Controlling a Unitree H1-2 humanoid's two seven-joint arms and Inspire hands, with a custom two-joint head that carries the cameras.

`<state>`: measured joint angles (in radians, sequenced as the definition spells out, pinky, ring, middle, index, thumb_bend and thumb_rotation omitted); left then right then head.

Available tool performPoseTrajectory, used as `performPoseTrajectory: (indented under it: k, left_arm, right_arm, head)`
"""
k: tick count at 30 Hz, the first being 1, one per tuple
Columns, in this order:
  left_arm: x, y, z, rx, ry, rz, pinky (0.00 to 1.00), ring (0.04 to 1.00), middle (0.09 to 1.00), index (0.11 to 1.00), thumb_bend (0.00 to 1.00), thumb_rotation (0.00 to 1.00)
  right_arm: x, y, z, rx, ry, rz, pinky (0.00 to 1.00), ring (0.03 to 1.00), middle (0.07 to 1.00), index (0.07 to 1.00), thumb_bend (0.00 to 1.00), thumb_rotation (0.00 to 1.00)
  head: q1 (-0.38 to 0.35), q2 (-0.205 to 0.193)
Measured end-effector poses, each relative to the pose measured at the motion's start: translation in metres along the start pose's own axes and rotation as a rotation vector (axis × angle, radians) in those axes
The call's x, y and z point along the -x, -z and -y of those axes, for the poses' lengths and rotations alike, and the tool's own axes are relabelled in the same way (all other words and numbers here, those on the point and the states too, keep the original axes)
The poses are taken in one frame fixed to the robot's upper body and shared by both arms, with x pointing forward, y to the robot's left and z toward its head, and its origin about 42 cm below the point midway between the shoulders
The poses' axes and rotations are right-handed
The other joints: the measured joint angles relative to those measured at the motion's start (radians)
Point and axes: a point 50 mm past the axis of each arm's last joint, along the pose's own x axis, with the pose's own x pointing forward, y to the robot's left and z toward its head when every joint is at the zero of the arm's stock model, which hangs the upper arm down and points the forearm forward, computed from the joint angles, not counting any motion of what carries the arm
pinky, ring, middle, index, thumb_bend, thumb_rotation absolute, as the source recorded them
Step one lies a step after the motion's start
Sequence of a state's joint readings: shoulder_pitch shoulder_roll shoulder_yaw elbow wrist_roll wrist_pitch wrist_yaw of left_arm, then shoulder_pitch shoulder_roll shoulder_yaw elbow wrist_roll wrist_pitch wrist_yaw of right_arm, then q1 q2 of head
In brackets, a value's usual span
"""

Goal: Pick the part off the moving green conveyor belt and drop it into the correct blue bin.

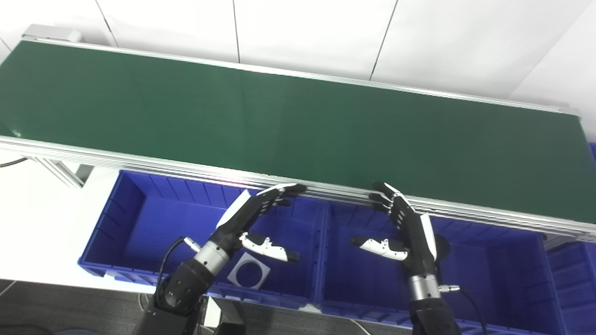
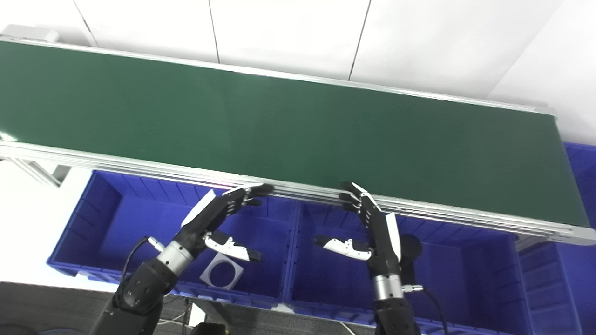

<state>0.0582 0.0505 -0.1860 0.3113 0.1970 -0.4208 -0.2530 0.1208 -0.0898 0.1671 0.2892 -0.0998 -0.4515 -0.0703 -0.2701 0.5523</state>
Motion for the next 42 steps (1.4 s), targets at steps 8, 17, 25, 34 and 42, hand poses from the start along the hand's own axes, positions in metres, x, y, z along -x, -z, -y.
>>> performPoseTrajectory:
  k: [8,17,25,34,42]
  left_arm:
    - [-0.014,0.001,0.03,-0.063,-0.025,0.003,0.82,0.871,0.895,0.852,1.0,0.19]
    - [-0.016,0.005,0.027,-0.12,-0.037,0.011,0.8,0.863,0.889,0.853,1.0,0.2]
    - [-0.014,0.006,0.021,-0.128,-0.044,0.015,0.82,0.87,0.897,0.862,1.0,0.19]
    - [-0.013,0.005,0.017,-0.112,-0.046,0.019,0.8,0.863,0.887,0.855,1.0,0.2]
    - [-0.015,-0.003,0.019,-0.103,-0.054,0.05,0.79,0.852,0.877,0.841,1.0,0.19]
  right_arm:
    - [0.003,0.002,0.001,0.02,0.005,-0.004,0.73,0.791,0.859,0.807,1.0,0.28]
    - [0.002,0.005,0.002,0.034,0.007,-0.002,0.73,0.789,0.856,0.802,1.0,0.29]
    - [-0.001,0.005,-0.003,0.031,0.012,0.003,0.71,0.779,0.851,0.796,1.0,0.27]
    - [-0.007,0.006,-0.007,0.031,0.016,0.004,0.71,0.777,0.856,0.802,1.0,0.28]
    - [-0.007,0.006,-0.007,0.028,0.014,0.004,0.71,0.777,0.859,0.797,1.0,0.28]
  head:
    - [0.014,-0.003]
    - [-0.036,-0.015]
    - [-0.115,-0.031]
    - [-0.112,-0.031]
    - [-0.1,-0.025]
